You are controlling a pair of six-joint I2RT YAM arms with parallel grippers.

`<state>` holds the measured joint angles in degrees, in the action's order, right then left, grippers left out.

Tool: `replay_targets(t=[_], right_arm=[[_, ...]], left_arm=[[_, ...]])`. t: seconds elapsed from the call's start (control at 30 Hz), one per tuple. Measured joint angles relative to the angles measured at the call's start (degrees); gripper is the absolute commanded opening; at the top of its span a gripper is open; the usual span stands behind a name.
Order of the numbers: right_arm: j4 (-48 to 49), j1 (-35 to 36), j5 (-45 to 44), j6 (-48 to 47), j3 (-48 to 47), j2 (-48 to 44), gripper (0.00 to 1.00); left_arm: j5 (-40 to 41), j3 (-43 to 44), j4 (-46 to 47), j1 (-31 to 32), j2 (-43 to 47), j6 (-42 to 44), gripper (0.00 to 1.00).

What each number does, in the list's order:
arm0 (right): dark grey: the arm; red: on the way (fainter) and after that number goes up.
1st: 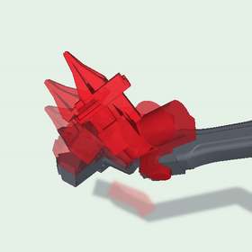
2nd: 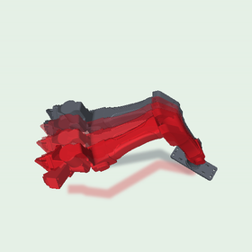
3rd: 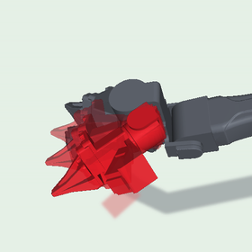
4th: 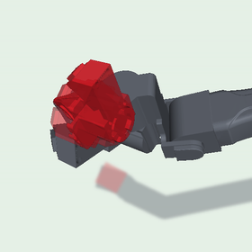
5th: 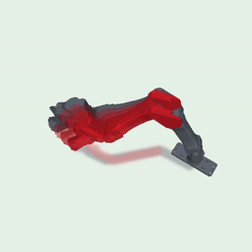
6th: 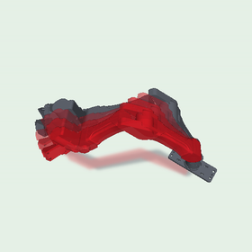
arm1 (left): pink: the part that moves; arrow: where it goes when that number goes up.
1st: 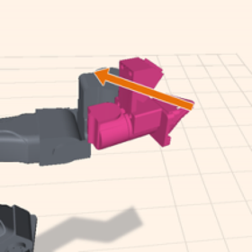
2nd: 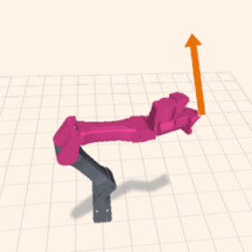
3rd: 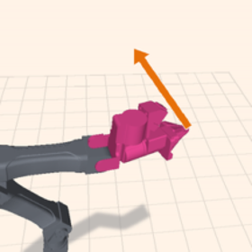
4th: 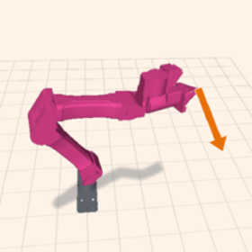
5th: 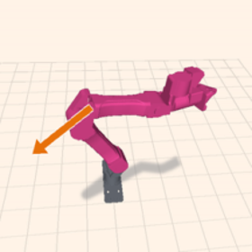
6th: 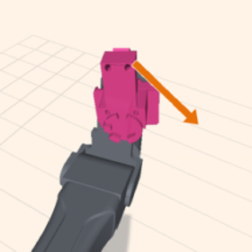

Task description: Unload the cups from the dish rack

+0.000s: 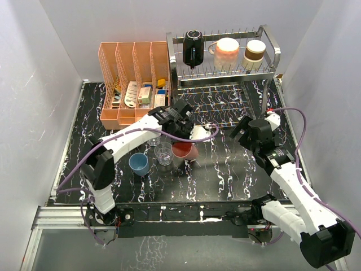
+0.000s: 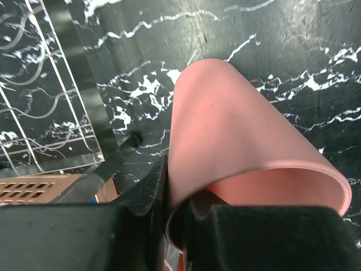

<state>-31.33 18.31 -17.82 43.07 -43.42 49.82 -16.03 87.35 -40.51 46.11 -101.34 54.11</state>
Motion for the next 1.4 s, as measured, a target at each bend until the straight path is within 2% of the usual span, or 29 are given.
replay_targets(t=[0.27,0.3,0.33,0.43,0.47,0.53,0.63,0.87,1.1,1.2,1.4], right_arm=[[-0.37,-0.81,-2.47,-2.69,-0.42,0.48,0.98],[-0.39,-0.83,-2.64,-2.82,-0.42,0.48,0.98],[-0.44,-0.83,-2.8,-2.99,-0.42,0.48,0.98],[-0.76,-0.85,-3.1,-3.82,-0.68,0.5,0.98],[-0.9,-0.85,-3.21,-4.13,-0.94,0.52,0.98],[-1.2,-0.85,-3.34,-4.85,-1.79,0.52,0.98],[-1.33,-0.85,-3.48,-6.4,-3.37,0.55,0.98],[-1.46,-0.85,-2.86,-11.23,-11.98,4.0,0.98],[-1.95,-0.85,0.48,-17.14,-28.61,10.56,0.98],[-2.82,-0.85,1.6,-19.96,-37.64,12.98,0.98],[-4.72,-0.85,4.26,-25.31,-56.74,21.09,0.98]], left_arm=[[8.13,5.75,-7.41,2.38,-6.69,-0.15,0.0],[8.98,6.43,-7.78,2.82,-7.63,-0.31,0.03],[9.77,6.97,-8.07,3.17,-8.55,-0.44,0.1],[11.3,9.2,-8.52,3.98,-10.27,-1.03,0.5],[11.85,9.57,-8.63,4.09,-10.54,-0.87,0.59],[12.74,10.1,-8.48,4.33,-10.91,-1.4,0.7],[13.75,10.16,-7.13,4.37,-10.84,-1.92,0.79],[13.97,10.16,-5.7,4.35,-7.5,-3.17,0.87],[8.81,7.52,-6.45,2.99,8.24,-4.9,0.94],[3.45,7.48,-6.4,-2.32,14.25,-8.7,0.96],[-3.65,4.2,-3.63,-16.79,17.57,-17.29,0.96]])
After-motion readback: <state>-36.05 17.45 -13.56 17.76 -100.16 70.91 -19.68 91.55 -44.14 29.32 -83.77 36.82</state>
